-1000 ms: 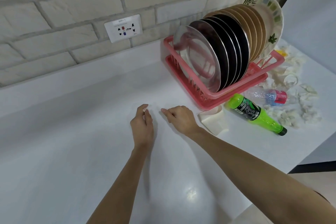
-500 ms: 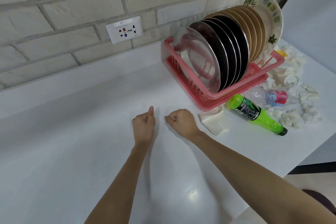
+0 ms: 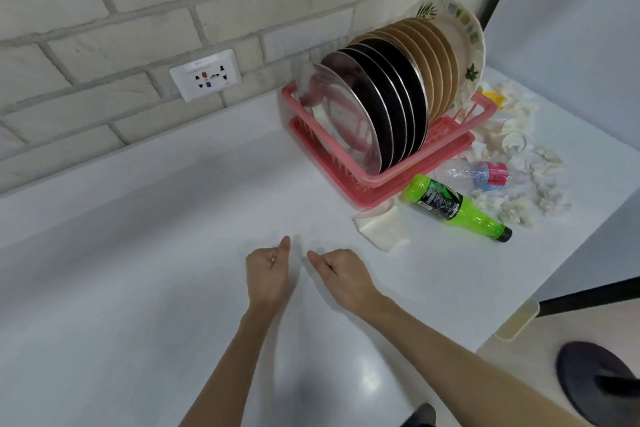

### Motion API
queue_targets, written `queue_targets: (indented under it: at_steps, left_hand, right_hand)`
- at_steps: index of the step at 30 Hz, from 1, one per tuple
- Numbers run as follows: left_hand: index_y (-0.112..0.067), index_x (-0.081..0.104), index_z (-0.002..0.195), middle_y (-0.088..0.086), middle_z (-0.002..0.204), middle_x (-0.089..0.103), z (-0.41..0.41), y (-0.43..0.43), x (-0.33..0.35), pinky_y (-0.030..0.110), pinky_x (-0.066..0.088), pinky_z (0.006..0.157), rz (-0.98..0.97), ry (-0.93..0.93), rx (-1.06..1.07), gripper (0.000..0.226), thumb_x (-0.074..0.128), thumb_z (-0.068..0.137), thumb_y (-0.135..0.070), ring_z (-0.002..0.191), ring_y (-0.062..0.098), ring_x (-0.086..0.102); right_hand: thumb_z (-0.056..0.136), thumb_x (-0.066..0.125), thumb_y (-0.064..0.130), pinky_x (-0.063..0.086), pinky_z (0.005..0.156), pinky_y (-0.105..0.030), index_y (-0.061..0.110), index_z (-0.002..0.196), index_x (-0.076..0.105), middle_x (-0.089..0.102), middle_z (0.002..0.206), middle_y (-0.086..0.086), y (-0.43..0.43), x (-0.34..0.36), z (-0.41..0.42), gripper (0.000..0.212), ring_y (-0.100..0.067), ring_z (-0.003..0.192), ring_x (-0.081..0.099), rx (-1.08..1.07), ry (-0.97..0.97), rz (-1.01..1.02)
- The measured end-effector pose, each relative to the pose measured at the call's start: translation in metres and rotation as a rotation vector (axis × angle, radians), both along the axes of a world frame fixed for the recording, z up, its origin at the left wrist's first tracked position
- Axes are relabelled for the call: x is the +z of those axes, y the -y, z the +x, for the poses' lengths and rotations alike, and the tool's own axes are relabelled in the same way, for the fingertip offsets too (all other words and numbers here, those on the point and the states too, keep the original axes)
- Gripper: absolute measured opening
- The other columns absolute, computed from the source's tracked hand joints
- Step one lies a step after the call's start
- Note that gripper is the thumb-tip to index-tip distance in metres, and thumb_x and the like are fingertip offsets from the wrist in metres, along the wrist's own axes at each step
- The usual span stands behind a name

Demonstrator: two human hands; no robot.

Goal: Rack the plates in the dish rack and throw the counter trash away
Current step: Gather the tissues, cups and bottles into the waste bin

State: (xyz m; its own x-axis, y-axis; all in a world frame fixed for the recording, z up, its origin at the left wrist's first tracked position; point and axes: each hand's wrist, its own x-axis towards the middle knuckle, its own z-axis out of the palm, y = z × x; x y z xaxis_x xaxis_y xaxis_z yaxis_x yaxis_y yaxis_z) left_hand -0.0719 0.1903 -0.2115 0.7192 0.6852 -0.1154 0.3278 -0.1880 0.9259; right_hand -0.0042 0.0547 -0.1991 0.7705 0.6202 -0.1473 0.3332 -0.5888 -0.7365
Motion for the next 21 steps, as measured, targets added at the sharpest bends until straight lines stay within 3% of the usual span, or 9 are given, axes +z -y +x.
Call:
queue_targets:
  at_steps: [7, 12, 21]
  left_hand:
    - [-0.018, 0.023, 0.054, 0.000, 0.049, 0.022, -0.016, 0.058, 0.004, 0.021, 0.020, 0.044, -0.074, -0.035, -0.059, 0.057, 0.053, 0.101, -0.030, 0.043, 0.009, 0.020]
    - [-0.019, 0.023, 0.053, -0.003, 0.047, 0.023, -0.003, 0.129, 0.014, 0.021, 0.020, 0.044, -0.116, -0.089, -0.276, 0.057, 0.052, 0.102, -0.026, 0.041, 0.009, 0.021]
    - [-0.025, 0.025, 0.046, -0.010, 0.043, 0.028, 0.029, 0.287, 0.027, 0.024, 0.024, 0.048, -0.095, -0.076, -0.663, 0.062, 0.051, 0.103, -0.022, 0.043, 0.007, 0.027]
  right_hand:
    - [0.104, 0.039, 0.039, 0.028, 0.052, -0.022, 0.016, 0.051, 0.026, 0.030, 0.047, 0.004, 0.073, 0.011, -0.015, 0.059, -0.009, 0.042, 0.031, -0.073, -0.145, 0.043]
    - [0.104, 0.037, 0.037, 0.028, 0.052, -0.024, 0.013, 0.053, 0.024, 0.028, 0.049, -0.002, 0.149, 0.017, -0.021, 0.058, -0.013, 0.043, 0.027, -0.185, -0.145, 0.039]
    - [0.104, 0.039, 0.035, 0.028, 0.046, -0.019, 0.016, 0.051, 0.021, 0.024, 0.039, 0.004, 0.307, 0.027, -0.034, 0.059, -0.012, 0.040, 0.030, -0.480, -0.136, 0.083]
